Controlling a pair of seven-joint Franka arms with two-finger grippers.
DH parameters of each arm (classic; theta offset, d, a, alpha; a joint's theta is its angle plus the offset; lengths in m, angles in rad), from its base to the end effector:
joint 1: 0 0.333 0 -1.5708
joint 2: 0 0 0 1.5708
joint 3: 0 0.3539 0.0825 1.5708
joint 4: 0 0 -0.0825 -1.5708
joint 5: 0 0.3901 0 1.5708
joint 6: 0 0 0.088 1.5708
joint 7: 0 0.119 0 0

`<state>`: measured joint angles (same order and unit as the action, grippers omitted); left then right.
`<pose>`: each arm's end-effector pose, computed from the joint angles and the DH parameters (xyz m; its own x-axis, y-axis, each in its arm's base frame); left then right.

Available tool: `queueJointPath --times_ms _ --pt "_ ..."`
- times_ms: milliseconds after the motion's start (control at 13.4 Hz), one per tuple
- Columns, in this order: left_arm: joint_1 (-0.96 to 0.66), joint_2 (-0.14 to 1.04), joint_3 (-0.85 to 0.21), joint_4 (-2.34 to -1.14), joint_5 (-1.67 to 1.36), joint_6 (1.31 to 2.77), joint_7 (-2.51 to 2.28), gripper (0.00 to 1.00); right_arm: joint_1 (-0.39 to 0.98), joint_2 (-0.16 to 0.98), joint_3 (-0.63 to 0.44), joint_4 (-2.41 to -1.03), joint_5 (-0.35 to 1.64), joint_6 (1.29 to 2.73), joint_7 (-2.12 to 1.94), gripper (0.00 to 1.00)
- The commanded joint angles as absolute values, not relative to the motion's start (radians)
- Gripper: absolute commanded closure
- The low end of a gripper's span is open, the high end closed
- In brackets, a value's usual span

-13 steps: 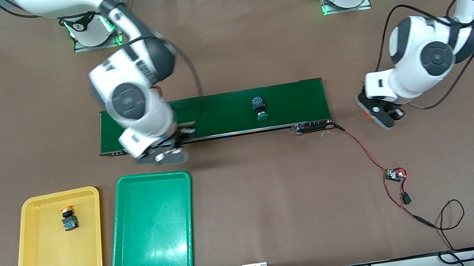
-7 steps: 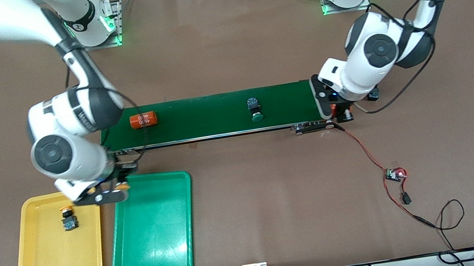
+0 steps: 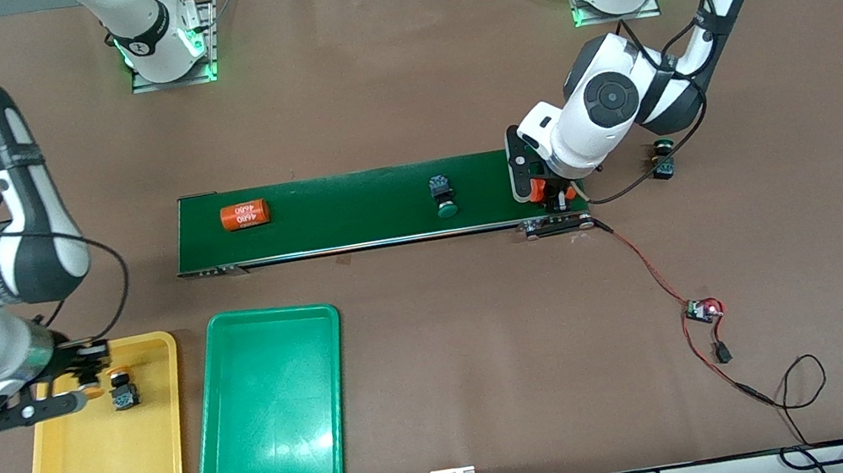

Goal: Sort buttons by color to trays
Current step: 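Drop the yellow button into the yellow tray while the left places battery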

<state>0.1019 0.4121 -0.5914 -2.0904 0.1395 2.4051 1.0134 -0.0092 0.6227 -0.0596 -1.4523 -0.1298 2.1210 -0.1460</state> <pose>0.5330 -0.2703 0.2726 0.0039 -0.9944 0.1058 -0.9966 0.0049 0.0826 0.7468 -0.0499 0.3426 0.9877 0.1554 0.0187 0.1508 -0.9768 0.1521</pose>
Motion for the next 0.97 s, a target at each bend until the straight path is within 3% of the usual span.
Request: queueJointPath --times_ms 0,373,747,821,896 --pt "0.107 0.373 -0.595 -2.115 0.158 2.398 0.988 0.0 -0.051 0.652 -0.044 -1.454 -0.156 2.203 -0.224 0.85" --pt "0.186 0.235 -0.592 -2.105 0.143 2.238 0.773 0.0 -0.107 0.767 -0.046 -1.486 -0.204 2.501 -0.291 0.84" --pt "0.218 0.196 -0.499 -2.111 0.143 2.056 0.203 0.0 -0.127 0.827 -0.048 -1.489 -0.199 2.609 -0.307 0.76" --pt "0.218 0.196 -0.459 -2.111 0.143 2.057 0.152 0.0 -0.126 0.828 -0.048 -1.489 -0.193 2.609 -0.301 0.57" --pt "0.216 0.202 -0.415 -2.117 0.143 2.056 0.147 0.0 -0.124 0.828 -0.048 -1.491 -0.19 2.609 -0.295 0.12"
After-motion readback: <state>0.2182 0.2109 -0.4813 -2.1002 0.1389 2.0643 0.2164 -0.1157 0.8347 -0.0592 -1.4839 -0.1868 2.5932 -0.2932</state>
